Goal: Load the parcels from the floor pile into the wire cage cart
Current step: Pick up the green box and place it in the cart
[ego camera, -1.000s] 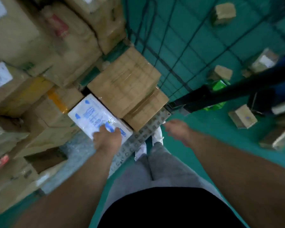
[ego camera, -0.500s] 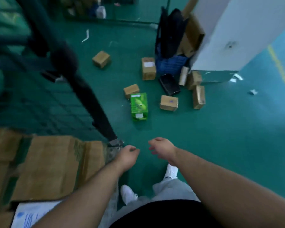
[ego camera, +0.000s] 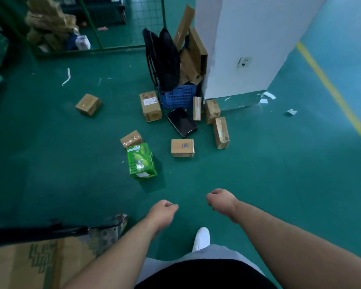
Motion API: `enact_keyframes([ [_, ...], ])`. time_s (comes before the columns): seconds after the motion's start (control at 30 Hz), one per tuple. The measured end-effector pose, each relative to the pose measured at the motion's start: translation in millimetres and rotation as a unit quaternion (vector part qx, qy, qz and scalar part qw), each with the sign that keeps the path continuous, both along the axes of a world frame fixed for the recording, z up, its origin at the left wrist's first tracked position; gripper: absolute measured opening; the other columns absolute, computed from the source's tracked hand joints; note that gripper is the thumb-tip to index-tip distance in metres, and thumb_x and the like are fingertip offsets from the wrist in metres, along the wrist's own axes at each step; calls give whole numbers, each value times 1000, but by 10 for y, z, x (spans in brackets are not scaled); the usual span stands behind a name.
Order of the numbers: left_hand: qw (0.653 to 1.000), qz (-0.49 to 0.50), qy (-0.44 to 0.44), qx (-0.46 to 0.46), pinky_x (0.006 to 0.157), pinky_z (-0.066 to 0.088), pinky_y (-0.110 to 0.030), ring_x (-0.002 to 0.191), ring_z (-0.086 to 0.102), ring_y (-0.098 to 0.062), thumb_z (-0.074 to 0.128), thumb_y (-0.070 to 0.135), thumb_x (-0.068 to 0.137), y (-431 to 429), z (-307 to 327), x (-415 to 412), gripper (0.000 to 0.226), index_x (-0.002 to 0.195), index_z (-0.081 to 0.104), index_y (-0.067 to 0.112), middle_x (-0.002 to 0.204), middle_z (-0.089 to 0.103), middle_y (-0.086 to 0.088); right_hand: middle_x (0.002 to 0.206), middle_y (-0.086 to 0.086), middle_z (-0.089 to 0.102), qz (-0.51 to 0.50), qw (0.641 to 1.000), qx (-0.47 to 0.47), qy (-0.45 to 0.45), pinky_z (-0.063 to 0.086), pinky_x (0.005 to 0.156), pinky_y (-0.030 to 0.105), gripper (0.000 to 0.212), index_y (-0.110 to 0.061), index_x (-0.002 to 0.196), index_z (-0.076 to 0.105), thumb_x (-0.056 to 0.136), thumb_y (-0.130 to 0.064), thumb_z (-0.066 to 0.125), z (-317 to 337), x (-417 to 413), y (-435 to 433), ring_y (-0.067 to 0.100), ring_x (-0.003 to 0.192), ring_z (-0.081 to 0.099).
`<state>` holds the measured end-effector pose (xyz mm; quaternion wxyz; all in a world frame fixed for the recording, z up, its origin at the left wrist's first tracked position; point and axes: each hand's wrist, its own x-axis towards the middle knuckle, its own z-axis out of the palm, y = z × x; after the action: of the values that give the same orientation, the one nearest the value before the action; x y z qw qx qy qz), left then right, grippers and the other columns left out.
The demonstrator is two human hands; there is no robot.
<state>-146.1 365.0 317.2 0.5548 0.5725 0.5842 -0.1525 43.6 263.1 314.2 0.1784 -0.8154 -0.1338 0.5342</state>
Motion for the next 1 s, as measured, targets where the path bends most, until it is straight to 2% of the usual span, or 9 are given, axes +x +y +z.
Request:
enact_keyframes([
  [0.1,1000,14,-14,1,79,48,-33,76,52,-19,57,41,95,158,92,342,20,85,57,24,88,59,-2,108,5,65,16,1000,-10,-18,49,84,30,29,-10,118,63,99,-25,47,-2,447,189,22,92,60],
  [0.2,999,46,-19,11,81,49,-32,79,54,-20,57,39,99,417,165,476,21,93,61,19,92,62,-3,107,4,62,53,998,-5,-29,46,84,30,33,-9,123,63,99,-25,48,-33,641,527,22,93,57],
  [0.3,996,92,0,2,80,48,-30,88,59,-22,56,36,101,762,146,413,22,101,64,16,101,66,-5,120,5,62,110,994,-2,-16,41,85,26,37,-9,132,59,101,-25,47,-48,611,948,20,102,57],
  [0.47,989,139,47,-14,73,36,-32,77,47,-22,53,32,97,1396,-129,174,15,87,55,20,90,57,-7,120,0,66,170,985,15,-23,47,73,24,36,-16,131,63,100,-29,49,-180,476,1570,16,94,63],
  [0.6,980,179,69,-55,68,37,-32,76,50,-25,53,29,101,2039,-426,90,20,88,57,14,94,59,-10,129,1,65,174,984,-19,-25,47,89,27,38,-16,133,62,100,-29,49,-352,493,2114,20,110,62],
  [0.67,978,179,77,-72,63,36,-30,76,52,-25,54,30,101,2396,-556,77,18,94,57,14,95,60,-10,124,1,66,172,984,-43,-28,47,88,26,38,-16,132,63,99,-29,49,-443,509,2389,20,108,62],
  [0.77,981,165,71,-72,61,35,-28,77,53,-24,54,30,101,2919,-766,97,19,90,56,15,92,59,-10,109,1,67,187,980,-63,-28,46,80,27,32,-14,125,65,100,-27,49,-589,517,2803,20,96,63],
  [0.87,976,197,64,-70,61,36,-28,77,54,-24,51,27,102,3357,-1077,107,21,85,56,15,93,61,-11,113,4,68,210,974,-81,-14,49,81,29,30,-16,124,65,101,-26,49,-834,475,3183,23,99,65],
  [1.0,953,273,70,-114,65,39,-28,74,59,-19,50,33,104,3681,-1677,78,20,110,58,16,100,66,-6,120,4,67,278,953,-121,20,49,79,27,32,-28,128,61,98,-31,50,-1390,363,3568,21,95,65],
])
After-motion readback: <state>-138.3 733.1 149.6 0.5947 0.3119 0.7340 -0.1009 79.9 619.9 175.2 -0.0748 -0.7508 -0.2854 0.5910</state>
